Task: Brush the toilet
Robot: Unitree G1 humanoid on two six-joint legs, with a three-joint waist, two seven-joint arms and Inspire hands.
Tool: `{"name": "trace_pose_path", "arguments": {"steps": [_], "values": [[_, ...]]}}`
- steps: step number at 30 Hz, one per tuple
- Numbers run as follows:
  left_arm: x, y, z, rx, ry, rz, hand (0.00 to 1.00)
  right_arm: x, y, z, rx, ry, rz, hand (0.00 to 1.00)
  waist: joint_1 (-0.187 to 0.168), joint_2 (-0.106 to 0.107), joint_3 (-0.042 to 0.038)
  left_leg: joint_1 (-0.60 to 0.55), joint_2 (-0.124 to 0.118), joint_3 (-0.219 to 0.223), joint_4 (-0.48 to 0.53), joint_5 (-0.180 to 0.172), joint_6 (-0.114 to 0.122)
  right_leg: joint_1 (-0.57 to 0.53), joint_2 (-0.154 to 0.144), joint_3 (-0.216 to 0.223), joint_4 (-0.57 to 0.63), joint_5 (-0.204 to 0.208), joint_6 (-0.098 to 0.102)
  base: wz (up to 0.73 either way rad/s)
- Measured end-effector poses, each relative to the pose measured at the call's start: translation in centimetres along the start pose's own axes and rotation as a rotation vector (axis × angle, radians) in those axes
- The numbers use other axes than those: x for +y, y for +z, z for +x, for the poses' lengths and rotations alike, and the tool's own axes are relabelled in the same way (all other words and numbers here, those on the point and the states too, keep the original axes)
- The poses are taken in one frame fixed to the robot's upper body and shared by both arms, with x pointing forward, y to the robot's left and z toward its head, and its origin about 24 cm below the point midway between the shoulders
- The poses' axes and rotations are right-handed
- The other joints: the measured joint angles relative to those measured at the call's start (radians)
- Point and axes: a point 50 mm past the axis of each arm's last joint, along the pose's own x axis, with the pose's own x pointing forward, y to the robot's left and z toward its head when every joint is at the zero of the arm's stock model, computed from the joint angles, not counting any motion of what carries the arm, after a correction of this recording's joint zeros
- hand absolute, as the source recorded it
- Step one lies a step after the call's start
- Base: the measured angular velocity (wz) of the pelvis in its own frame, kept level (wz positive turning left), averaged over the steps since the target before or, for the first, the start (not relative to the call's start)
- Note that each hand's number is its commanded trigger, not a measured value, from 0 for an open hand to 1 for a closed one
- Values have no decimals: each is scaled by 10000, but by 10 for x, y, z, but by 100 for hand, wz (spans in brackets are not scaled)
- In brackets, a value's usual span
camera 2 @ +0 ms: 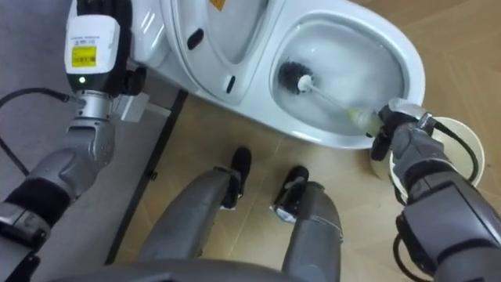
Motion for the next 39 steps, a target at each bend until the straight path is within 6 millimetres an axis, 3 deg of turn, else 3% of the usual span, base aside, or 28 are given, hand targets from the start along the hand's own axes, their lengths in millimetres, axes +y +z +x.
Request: {"name": "trace_pose_path", "arguments": {"steps": [3, 10, 16, 18, 20, 25, 28, 31, 34, 36, 39], "values": [[2, 1, 3, -69, 99, -14, 0, -12, 3, 0, -127, -424, -989, 100, 52, -13, 7, -136, 4, 112, 33, 3, 1, -183, -4, 85, 94, 8, -12, -4], [6, 0, 5, -271, 197, 45, 0, -18, 13, -2, -305, -1066, -2775, 100, 57, -10, 2, -315, 70, -59, 226, -33, -59, -192, 114, -53, 43, 29, -56, 3], [7, -5, -2, -57, 286, -103, 0, 9, 14, -9, -550, -996, -3010, 100, -173, 58, -45, -313, 173, -183, 235, -50, -83, 49, 285, -275, -307, 98, -71, 2], [4, -6, -7, 75, 174, -212, 0, 21, 8, -12, -542, -955, -2961, 100, -249, 131, -101, -317, 159, -184, 222, -49, -81, 62, 271, -299, -328, 98, -68, 4], [3, -7, -7, 179, 182, -280, 0, 24, 6, -13, -532, -1025, -2966, 100, -326, 210, -158, -326, 162, -182, 215, -47, -78, 69, 248, -325, -328, 103, -60, 0], [2, -6, -8, 194, 125, -204, 0, 19, 5, -10, -405, -1231, -2727, 100, -255, 229, -168, -369, 174, -177, 223, -46, -80, 14, 221, -343, -271, 108, -79, 0], [3, -1, -3, -52, 230, -166, 0, 1, 0, -5, -153, -1414, -2574, 100, -102, 220, -159, -558, 16, -159, 285, -40, -69, -305, 17, -300, 88, 27, -96, 6], [10, 3, 5, -304, 505, -200, 0, -28, 2, 0, 0, -1767, -2312, 100, -74, 85, -90, -767, -59, -8, 312, 14, -32, -687, -191, -193, 459, -71, -119, 5], [19, 5, 12, -518, 897, -286, 0, -59, 7, 1, -23, -2478, -2275, 100, -79, -175, 22, -1006, -164, 23, 353, 103, -48, -1035, -370, -165, 774, -151, -178, 9], [24, 2, 14, -711, 1043, -19, 0, -83, 7, 0, -85, -2934, -2504, 100, -85, -393, 44, -1151, -170, -1, 453, 126, -67, -1204, -397, -148, 905, -159, -211, 2], [25, 2, 14, -805, 1072, 162, 0, -100, 9, -2, -151, -3289, -2844, 100, -142, -548, 60, -1158, -155, -45, 579, 123, -67, -1172, -386, -148, 946, -163, -217, 0]]}}
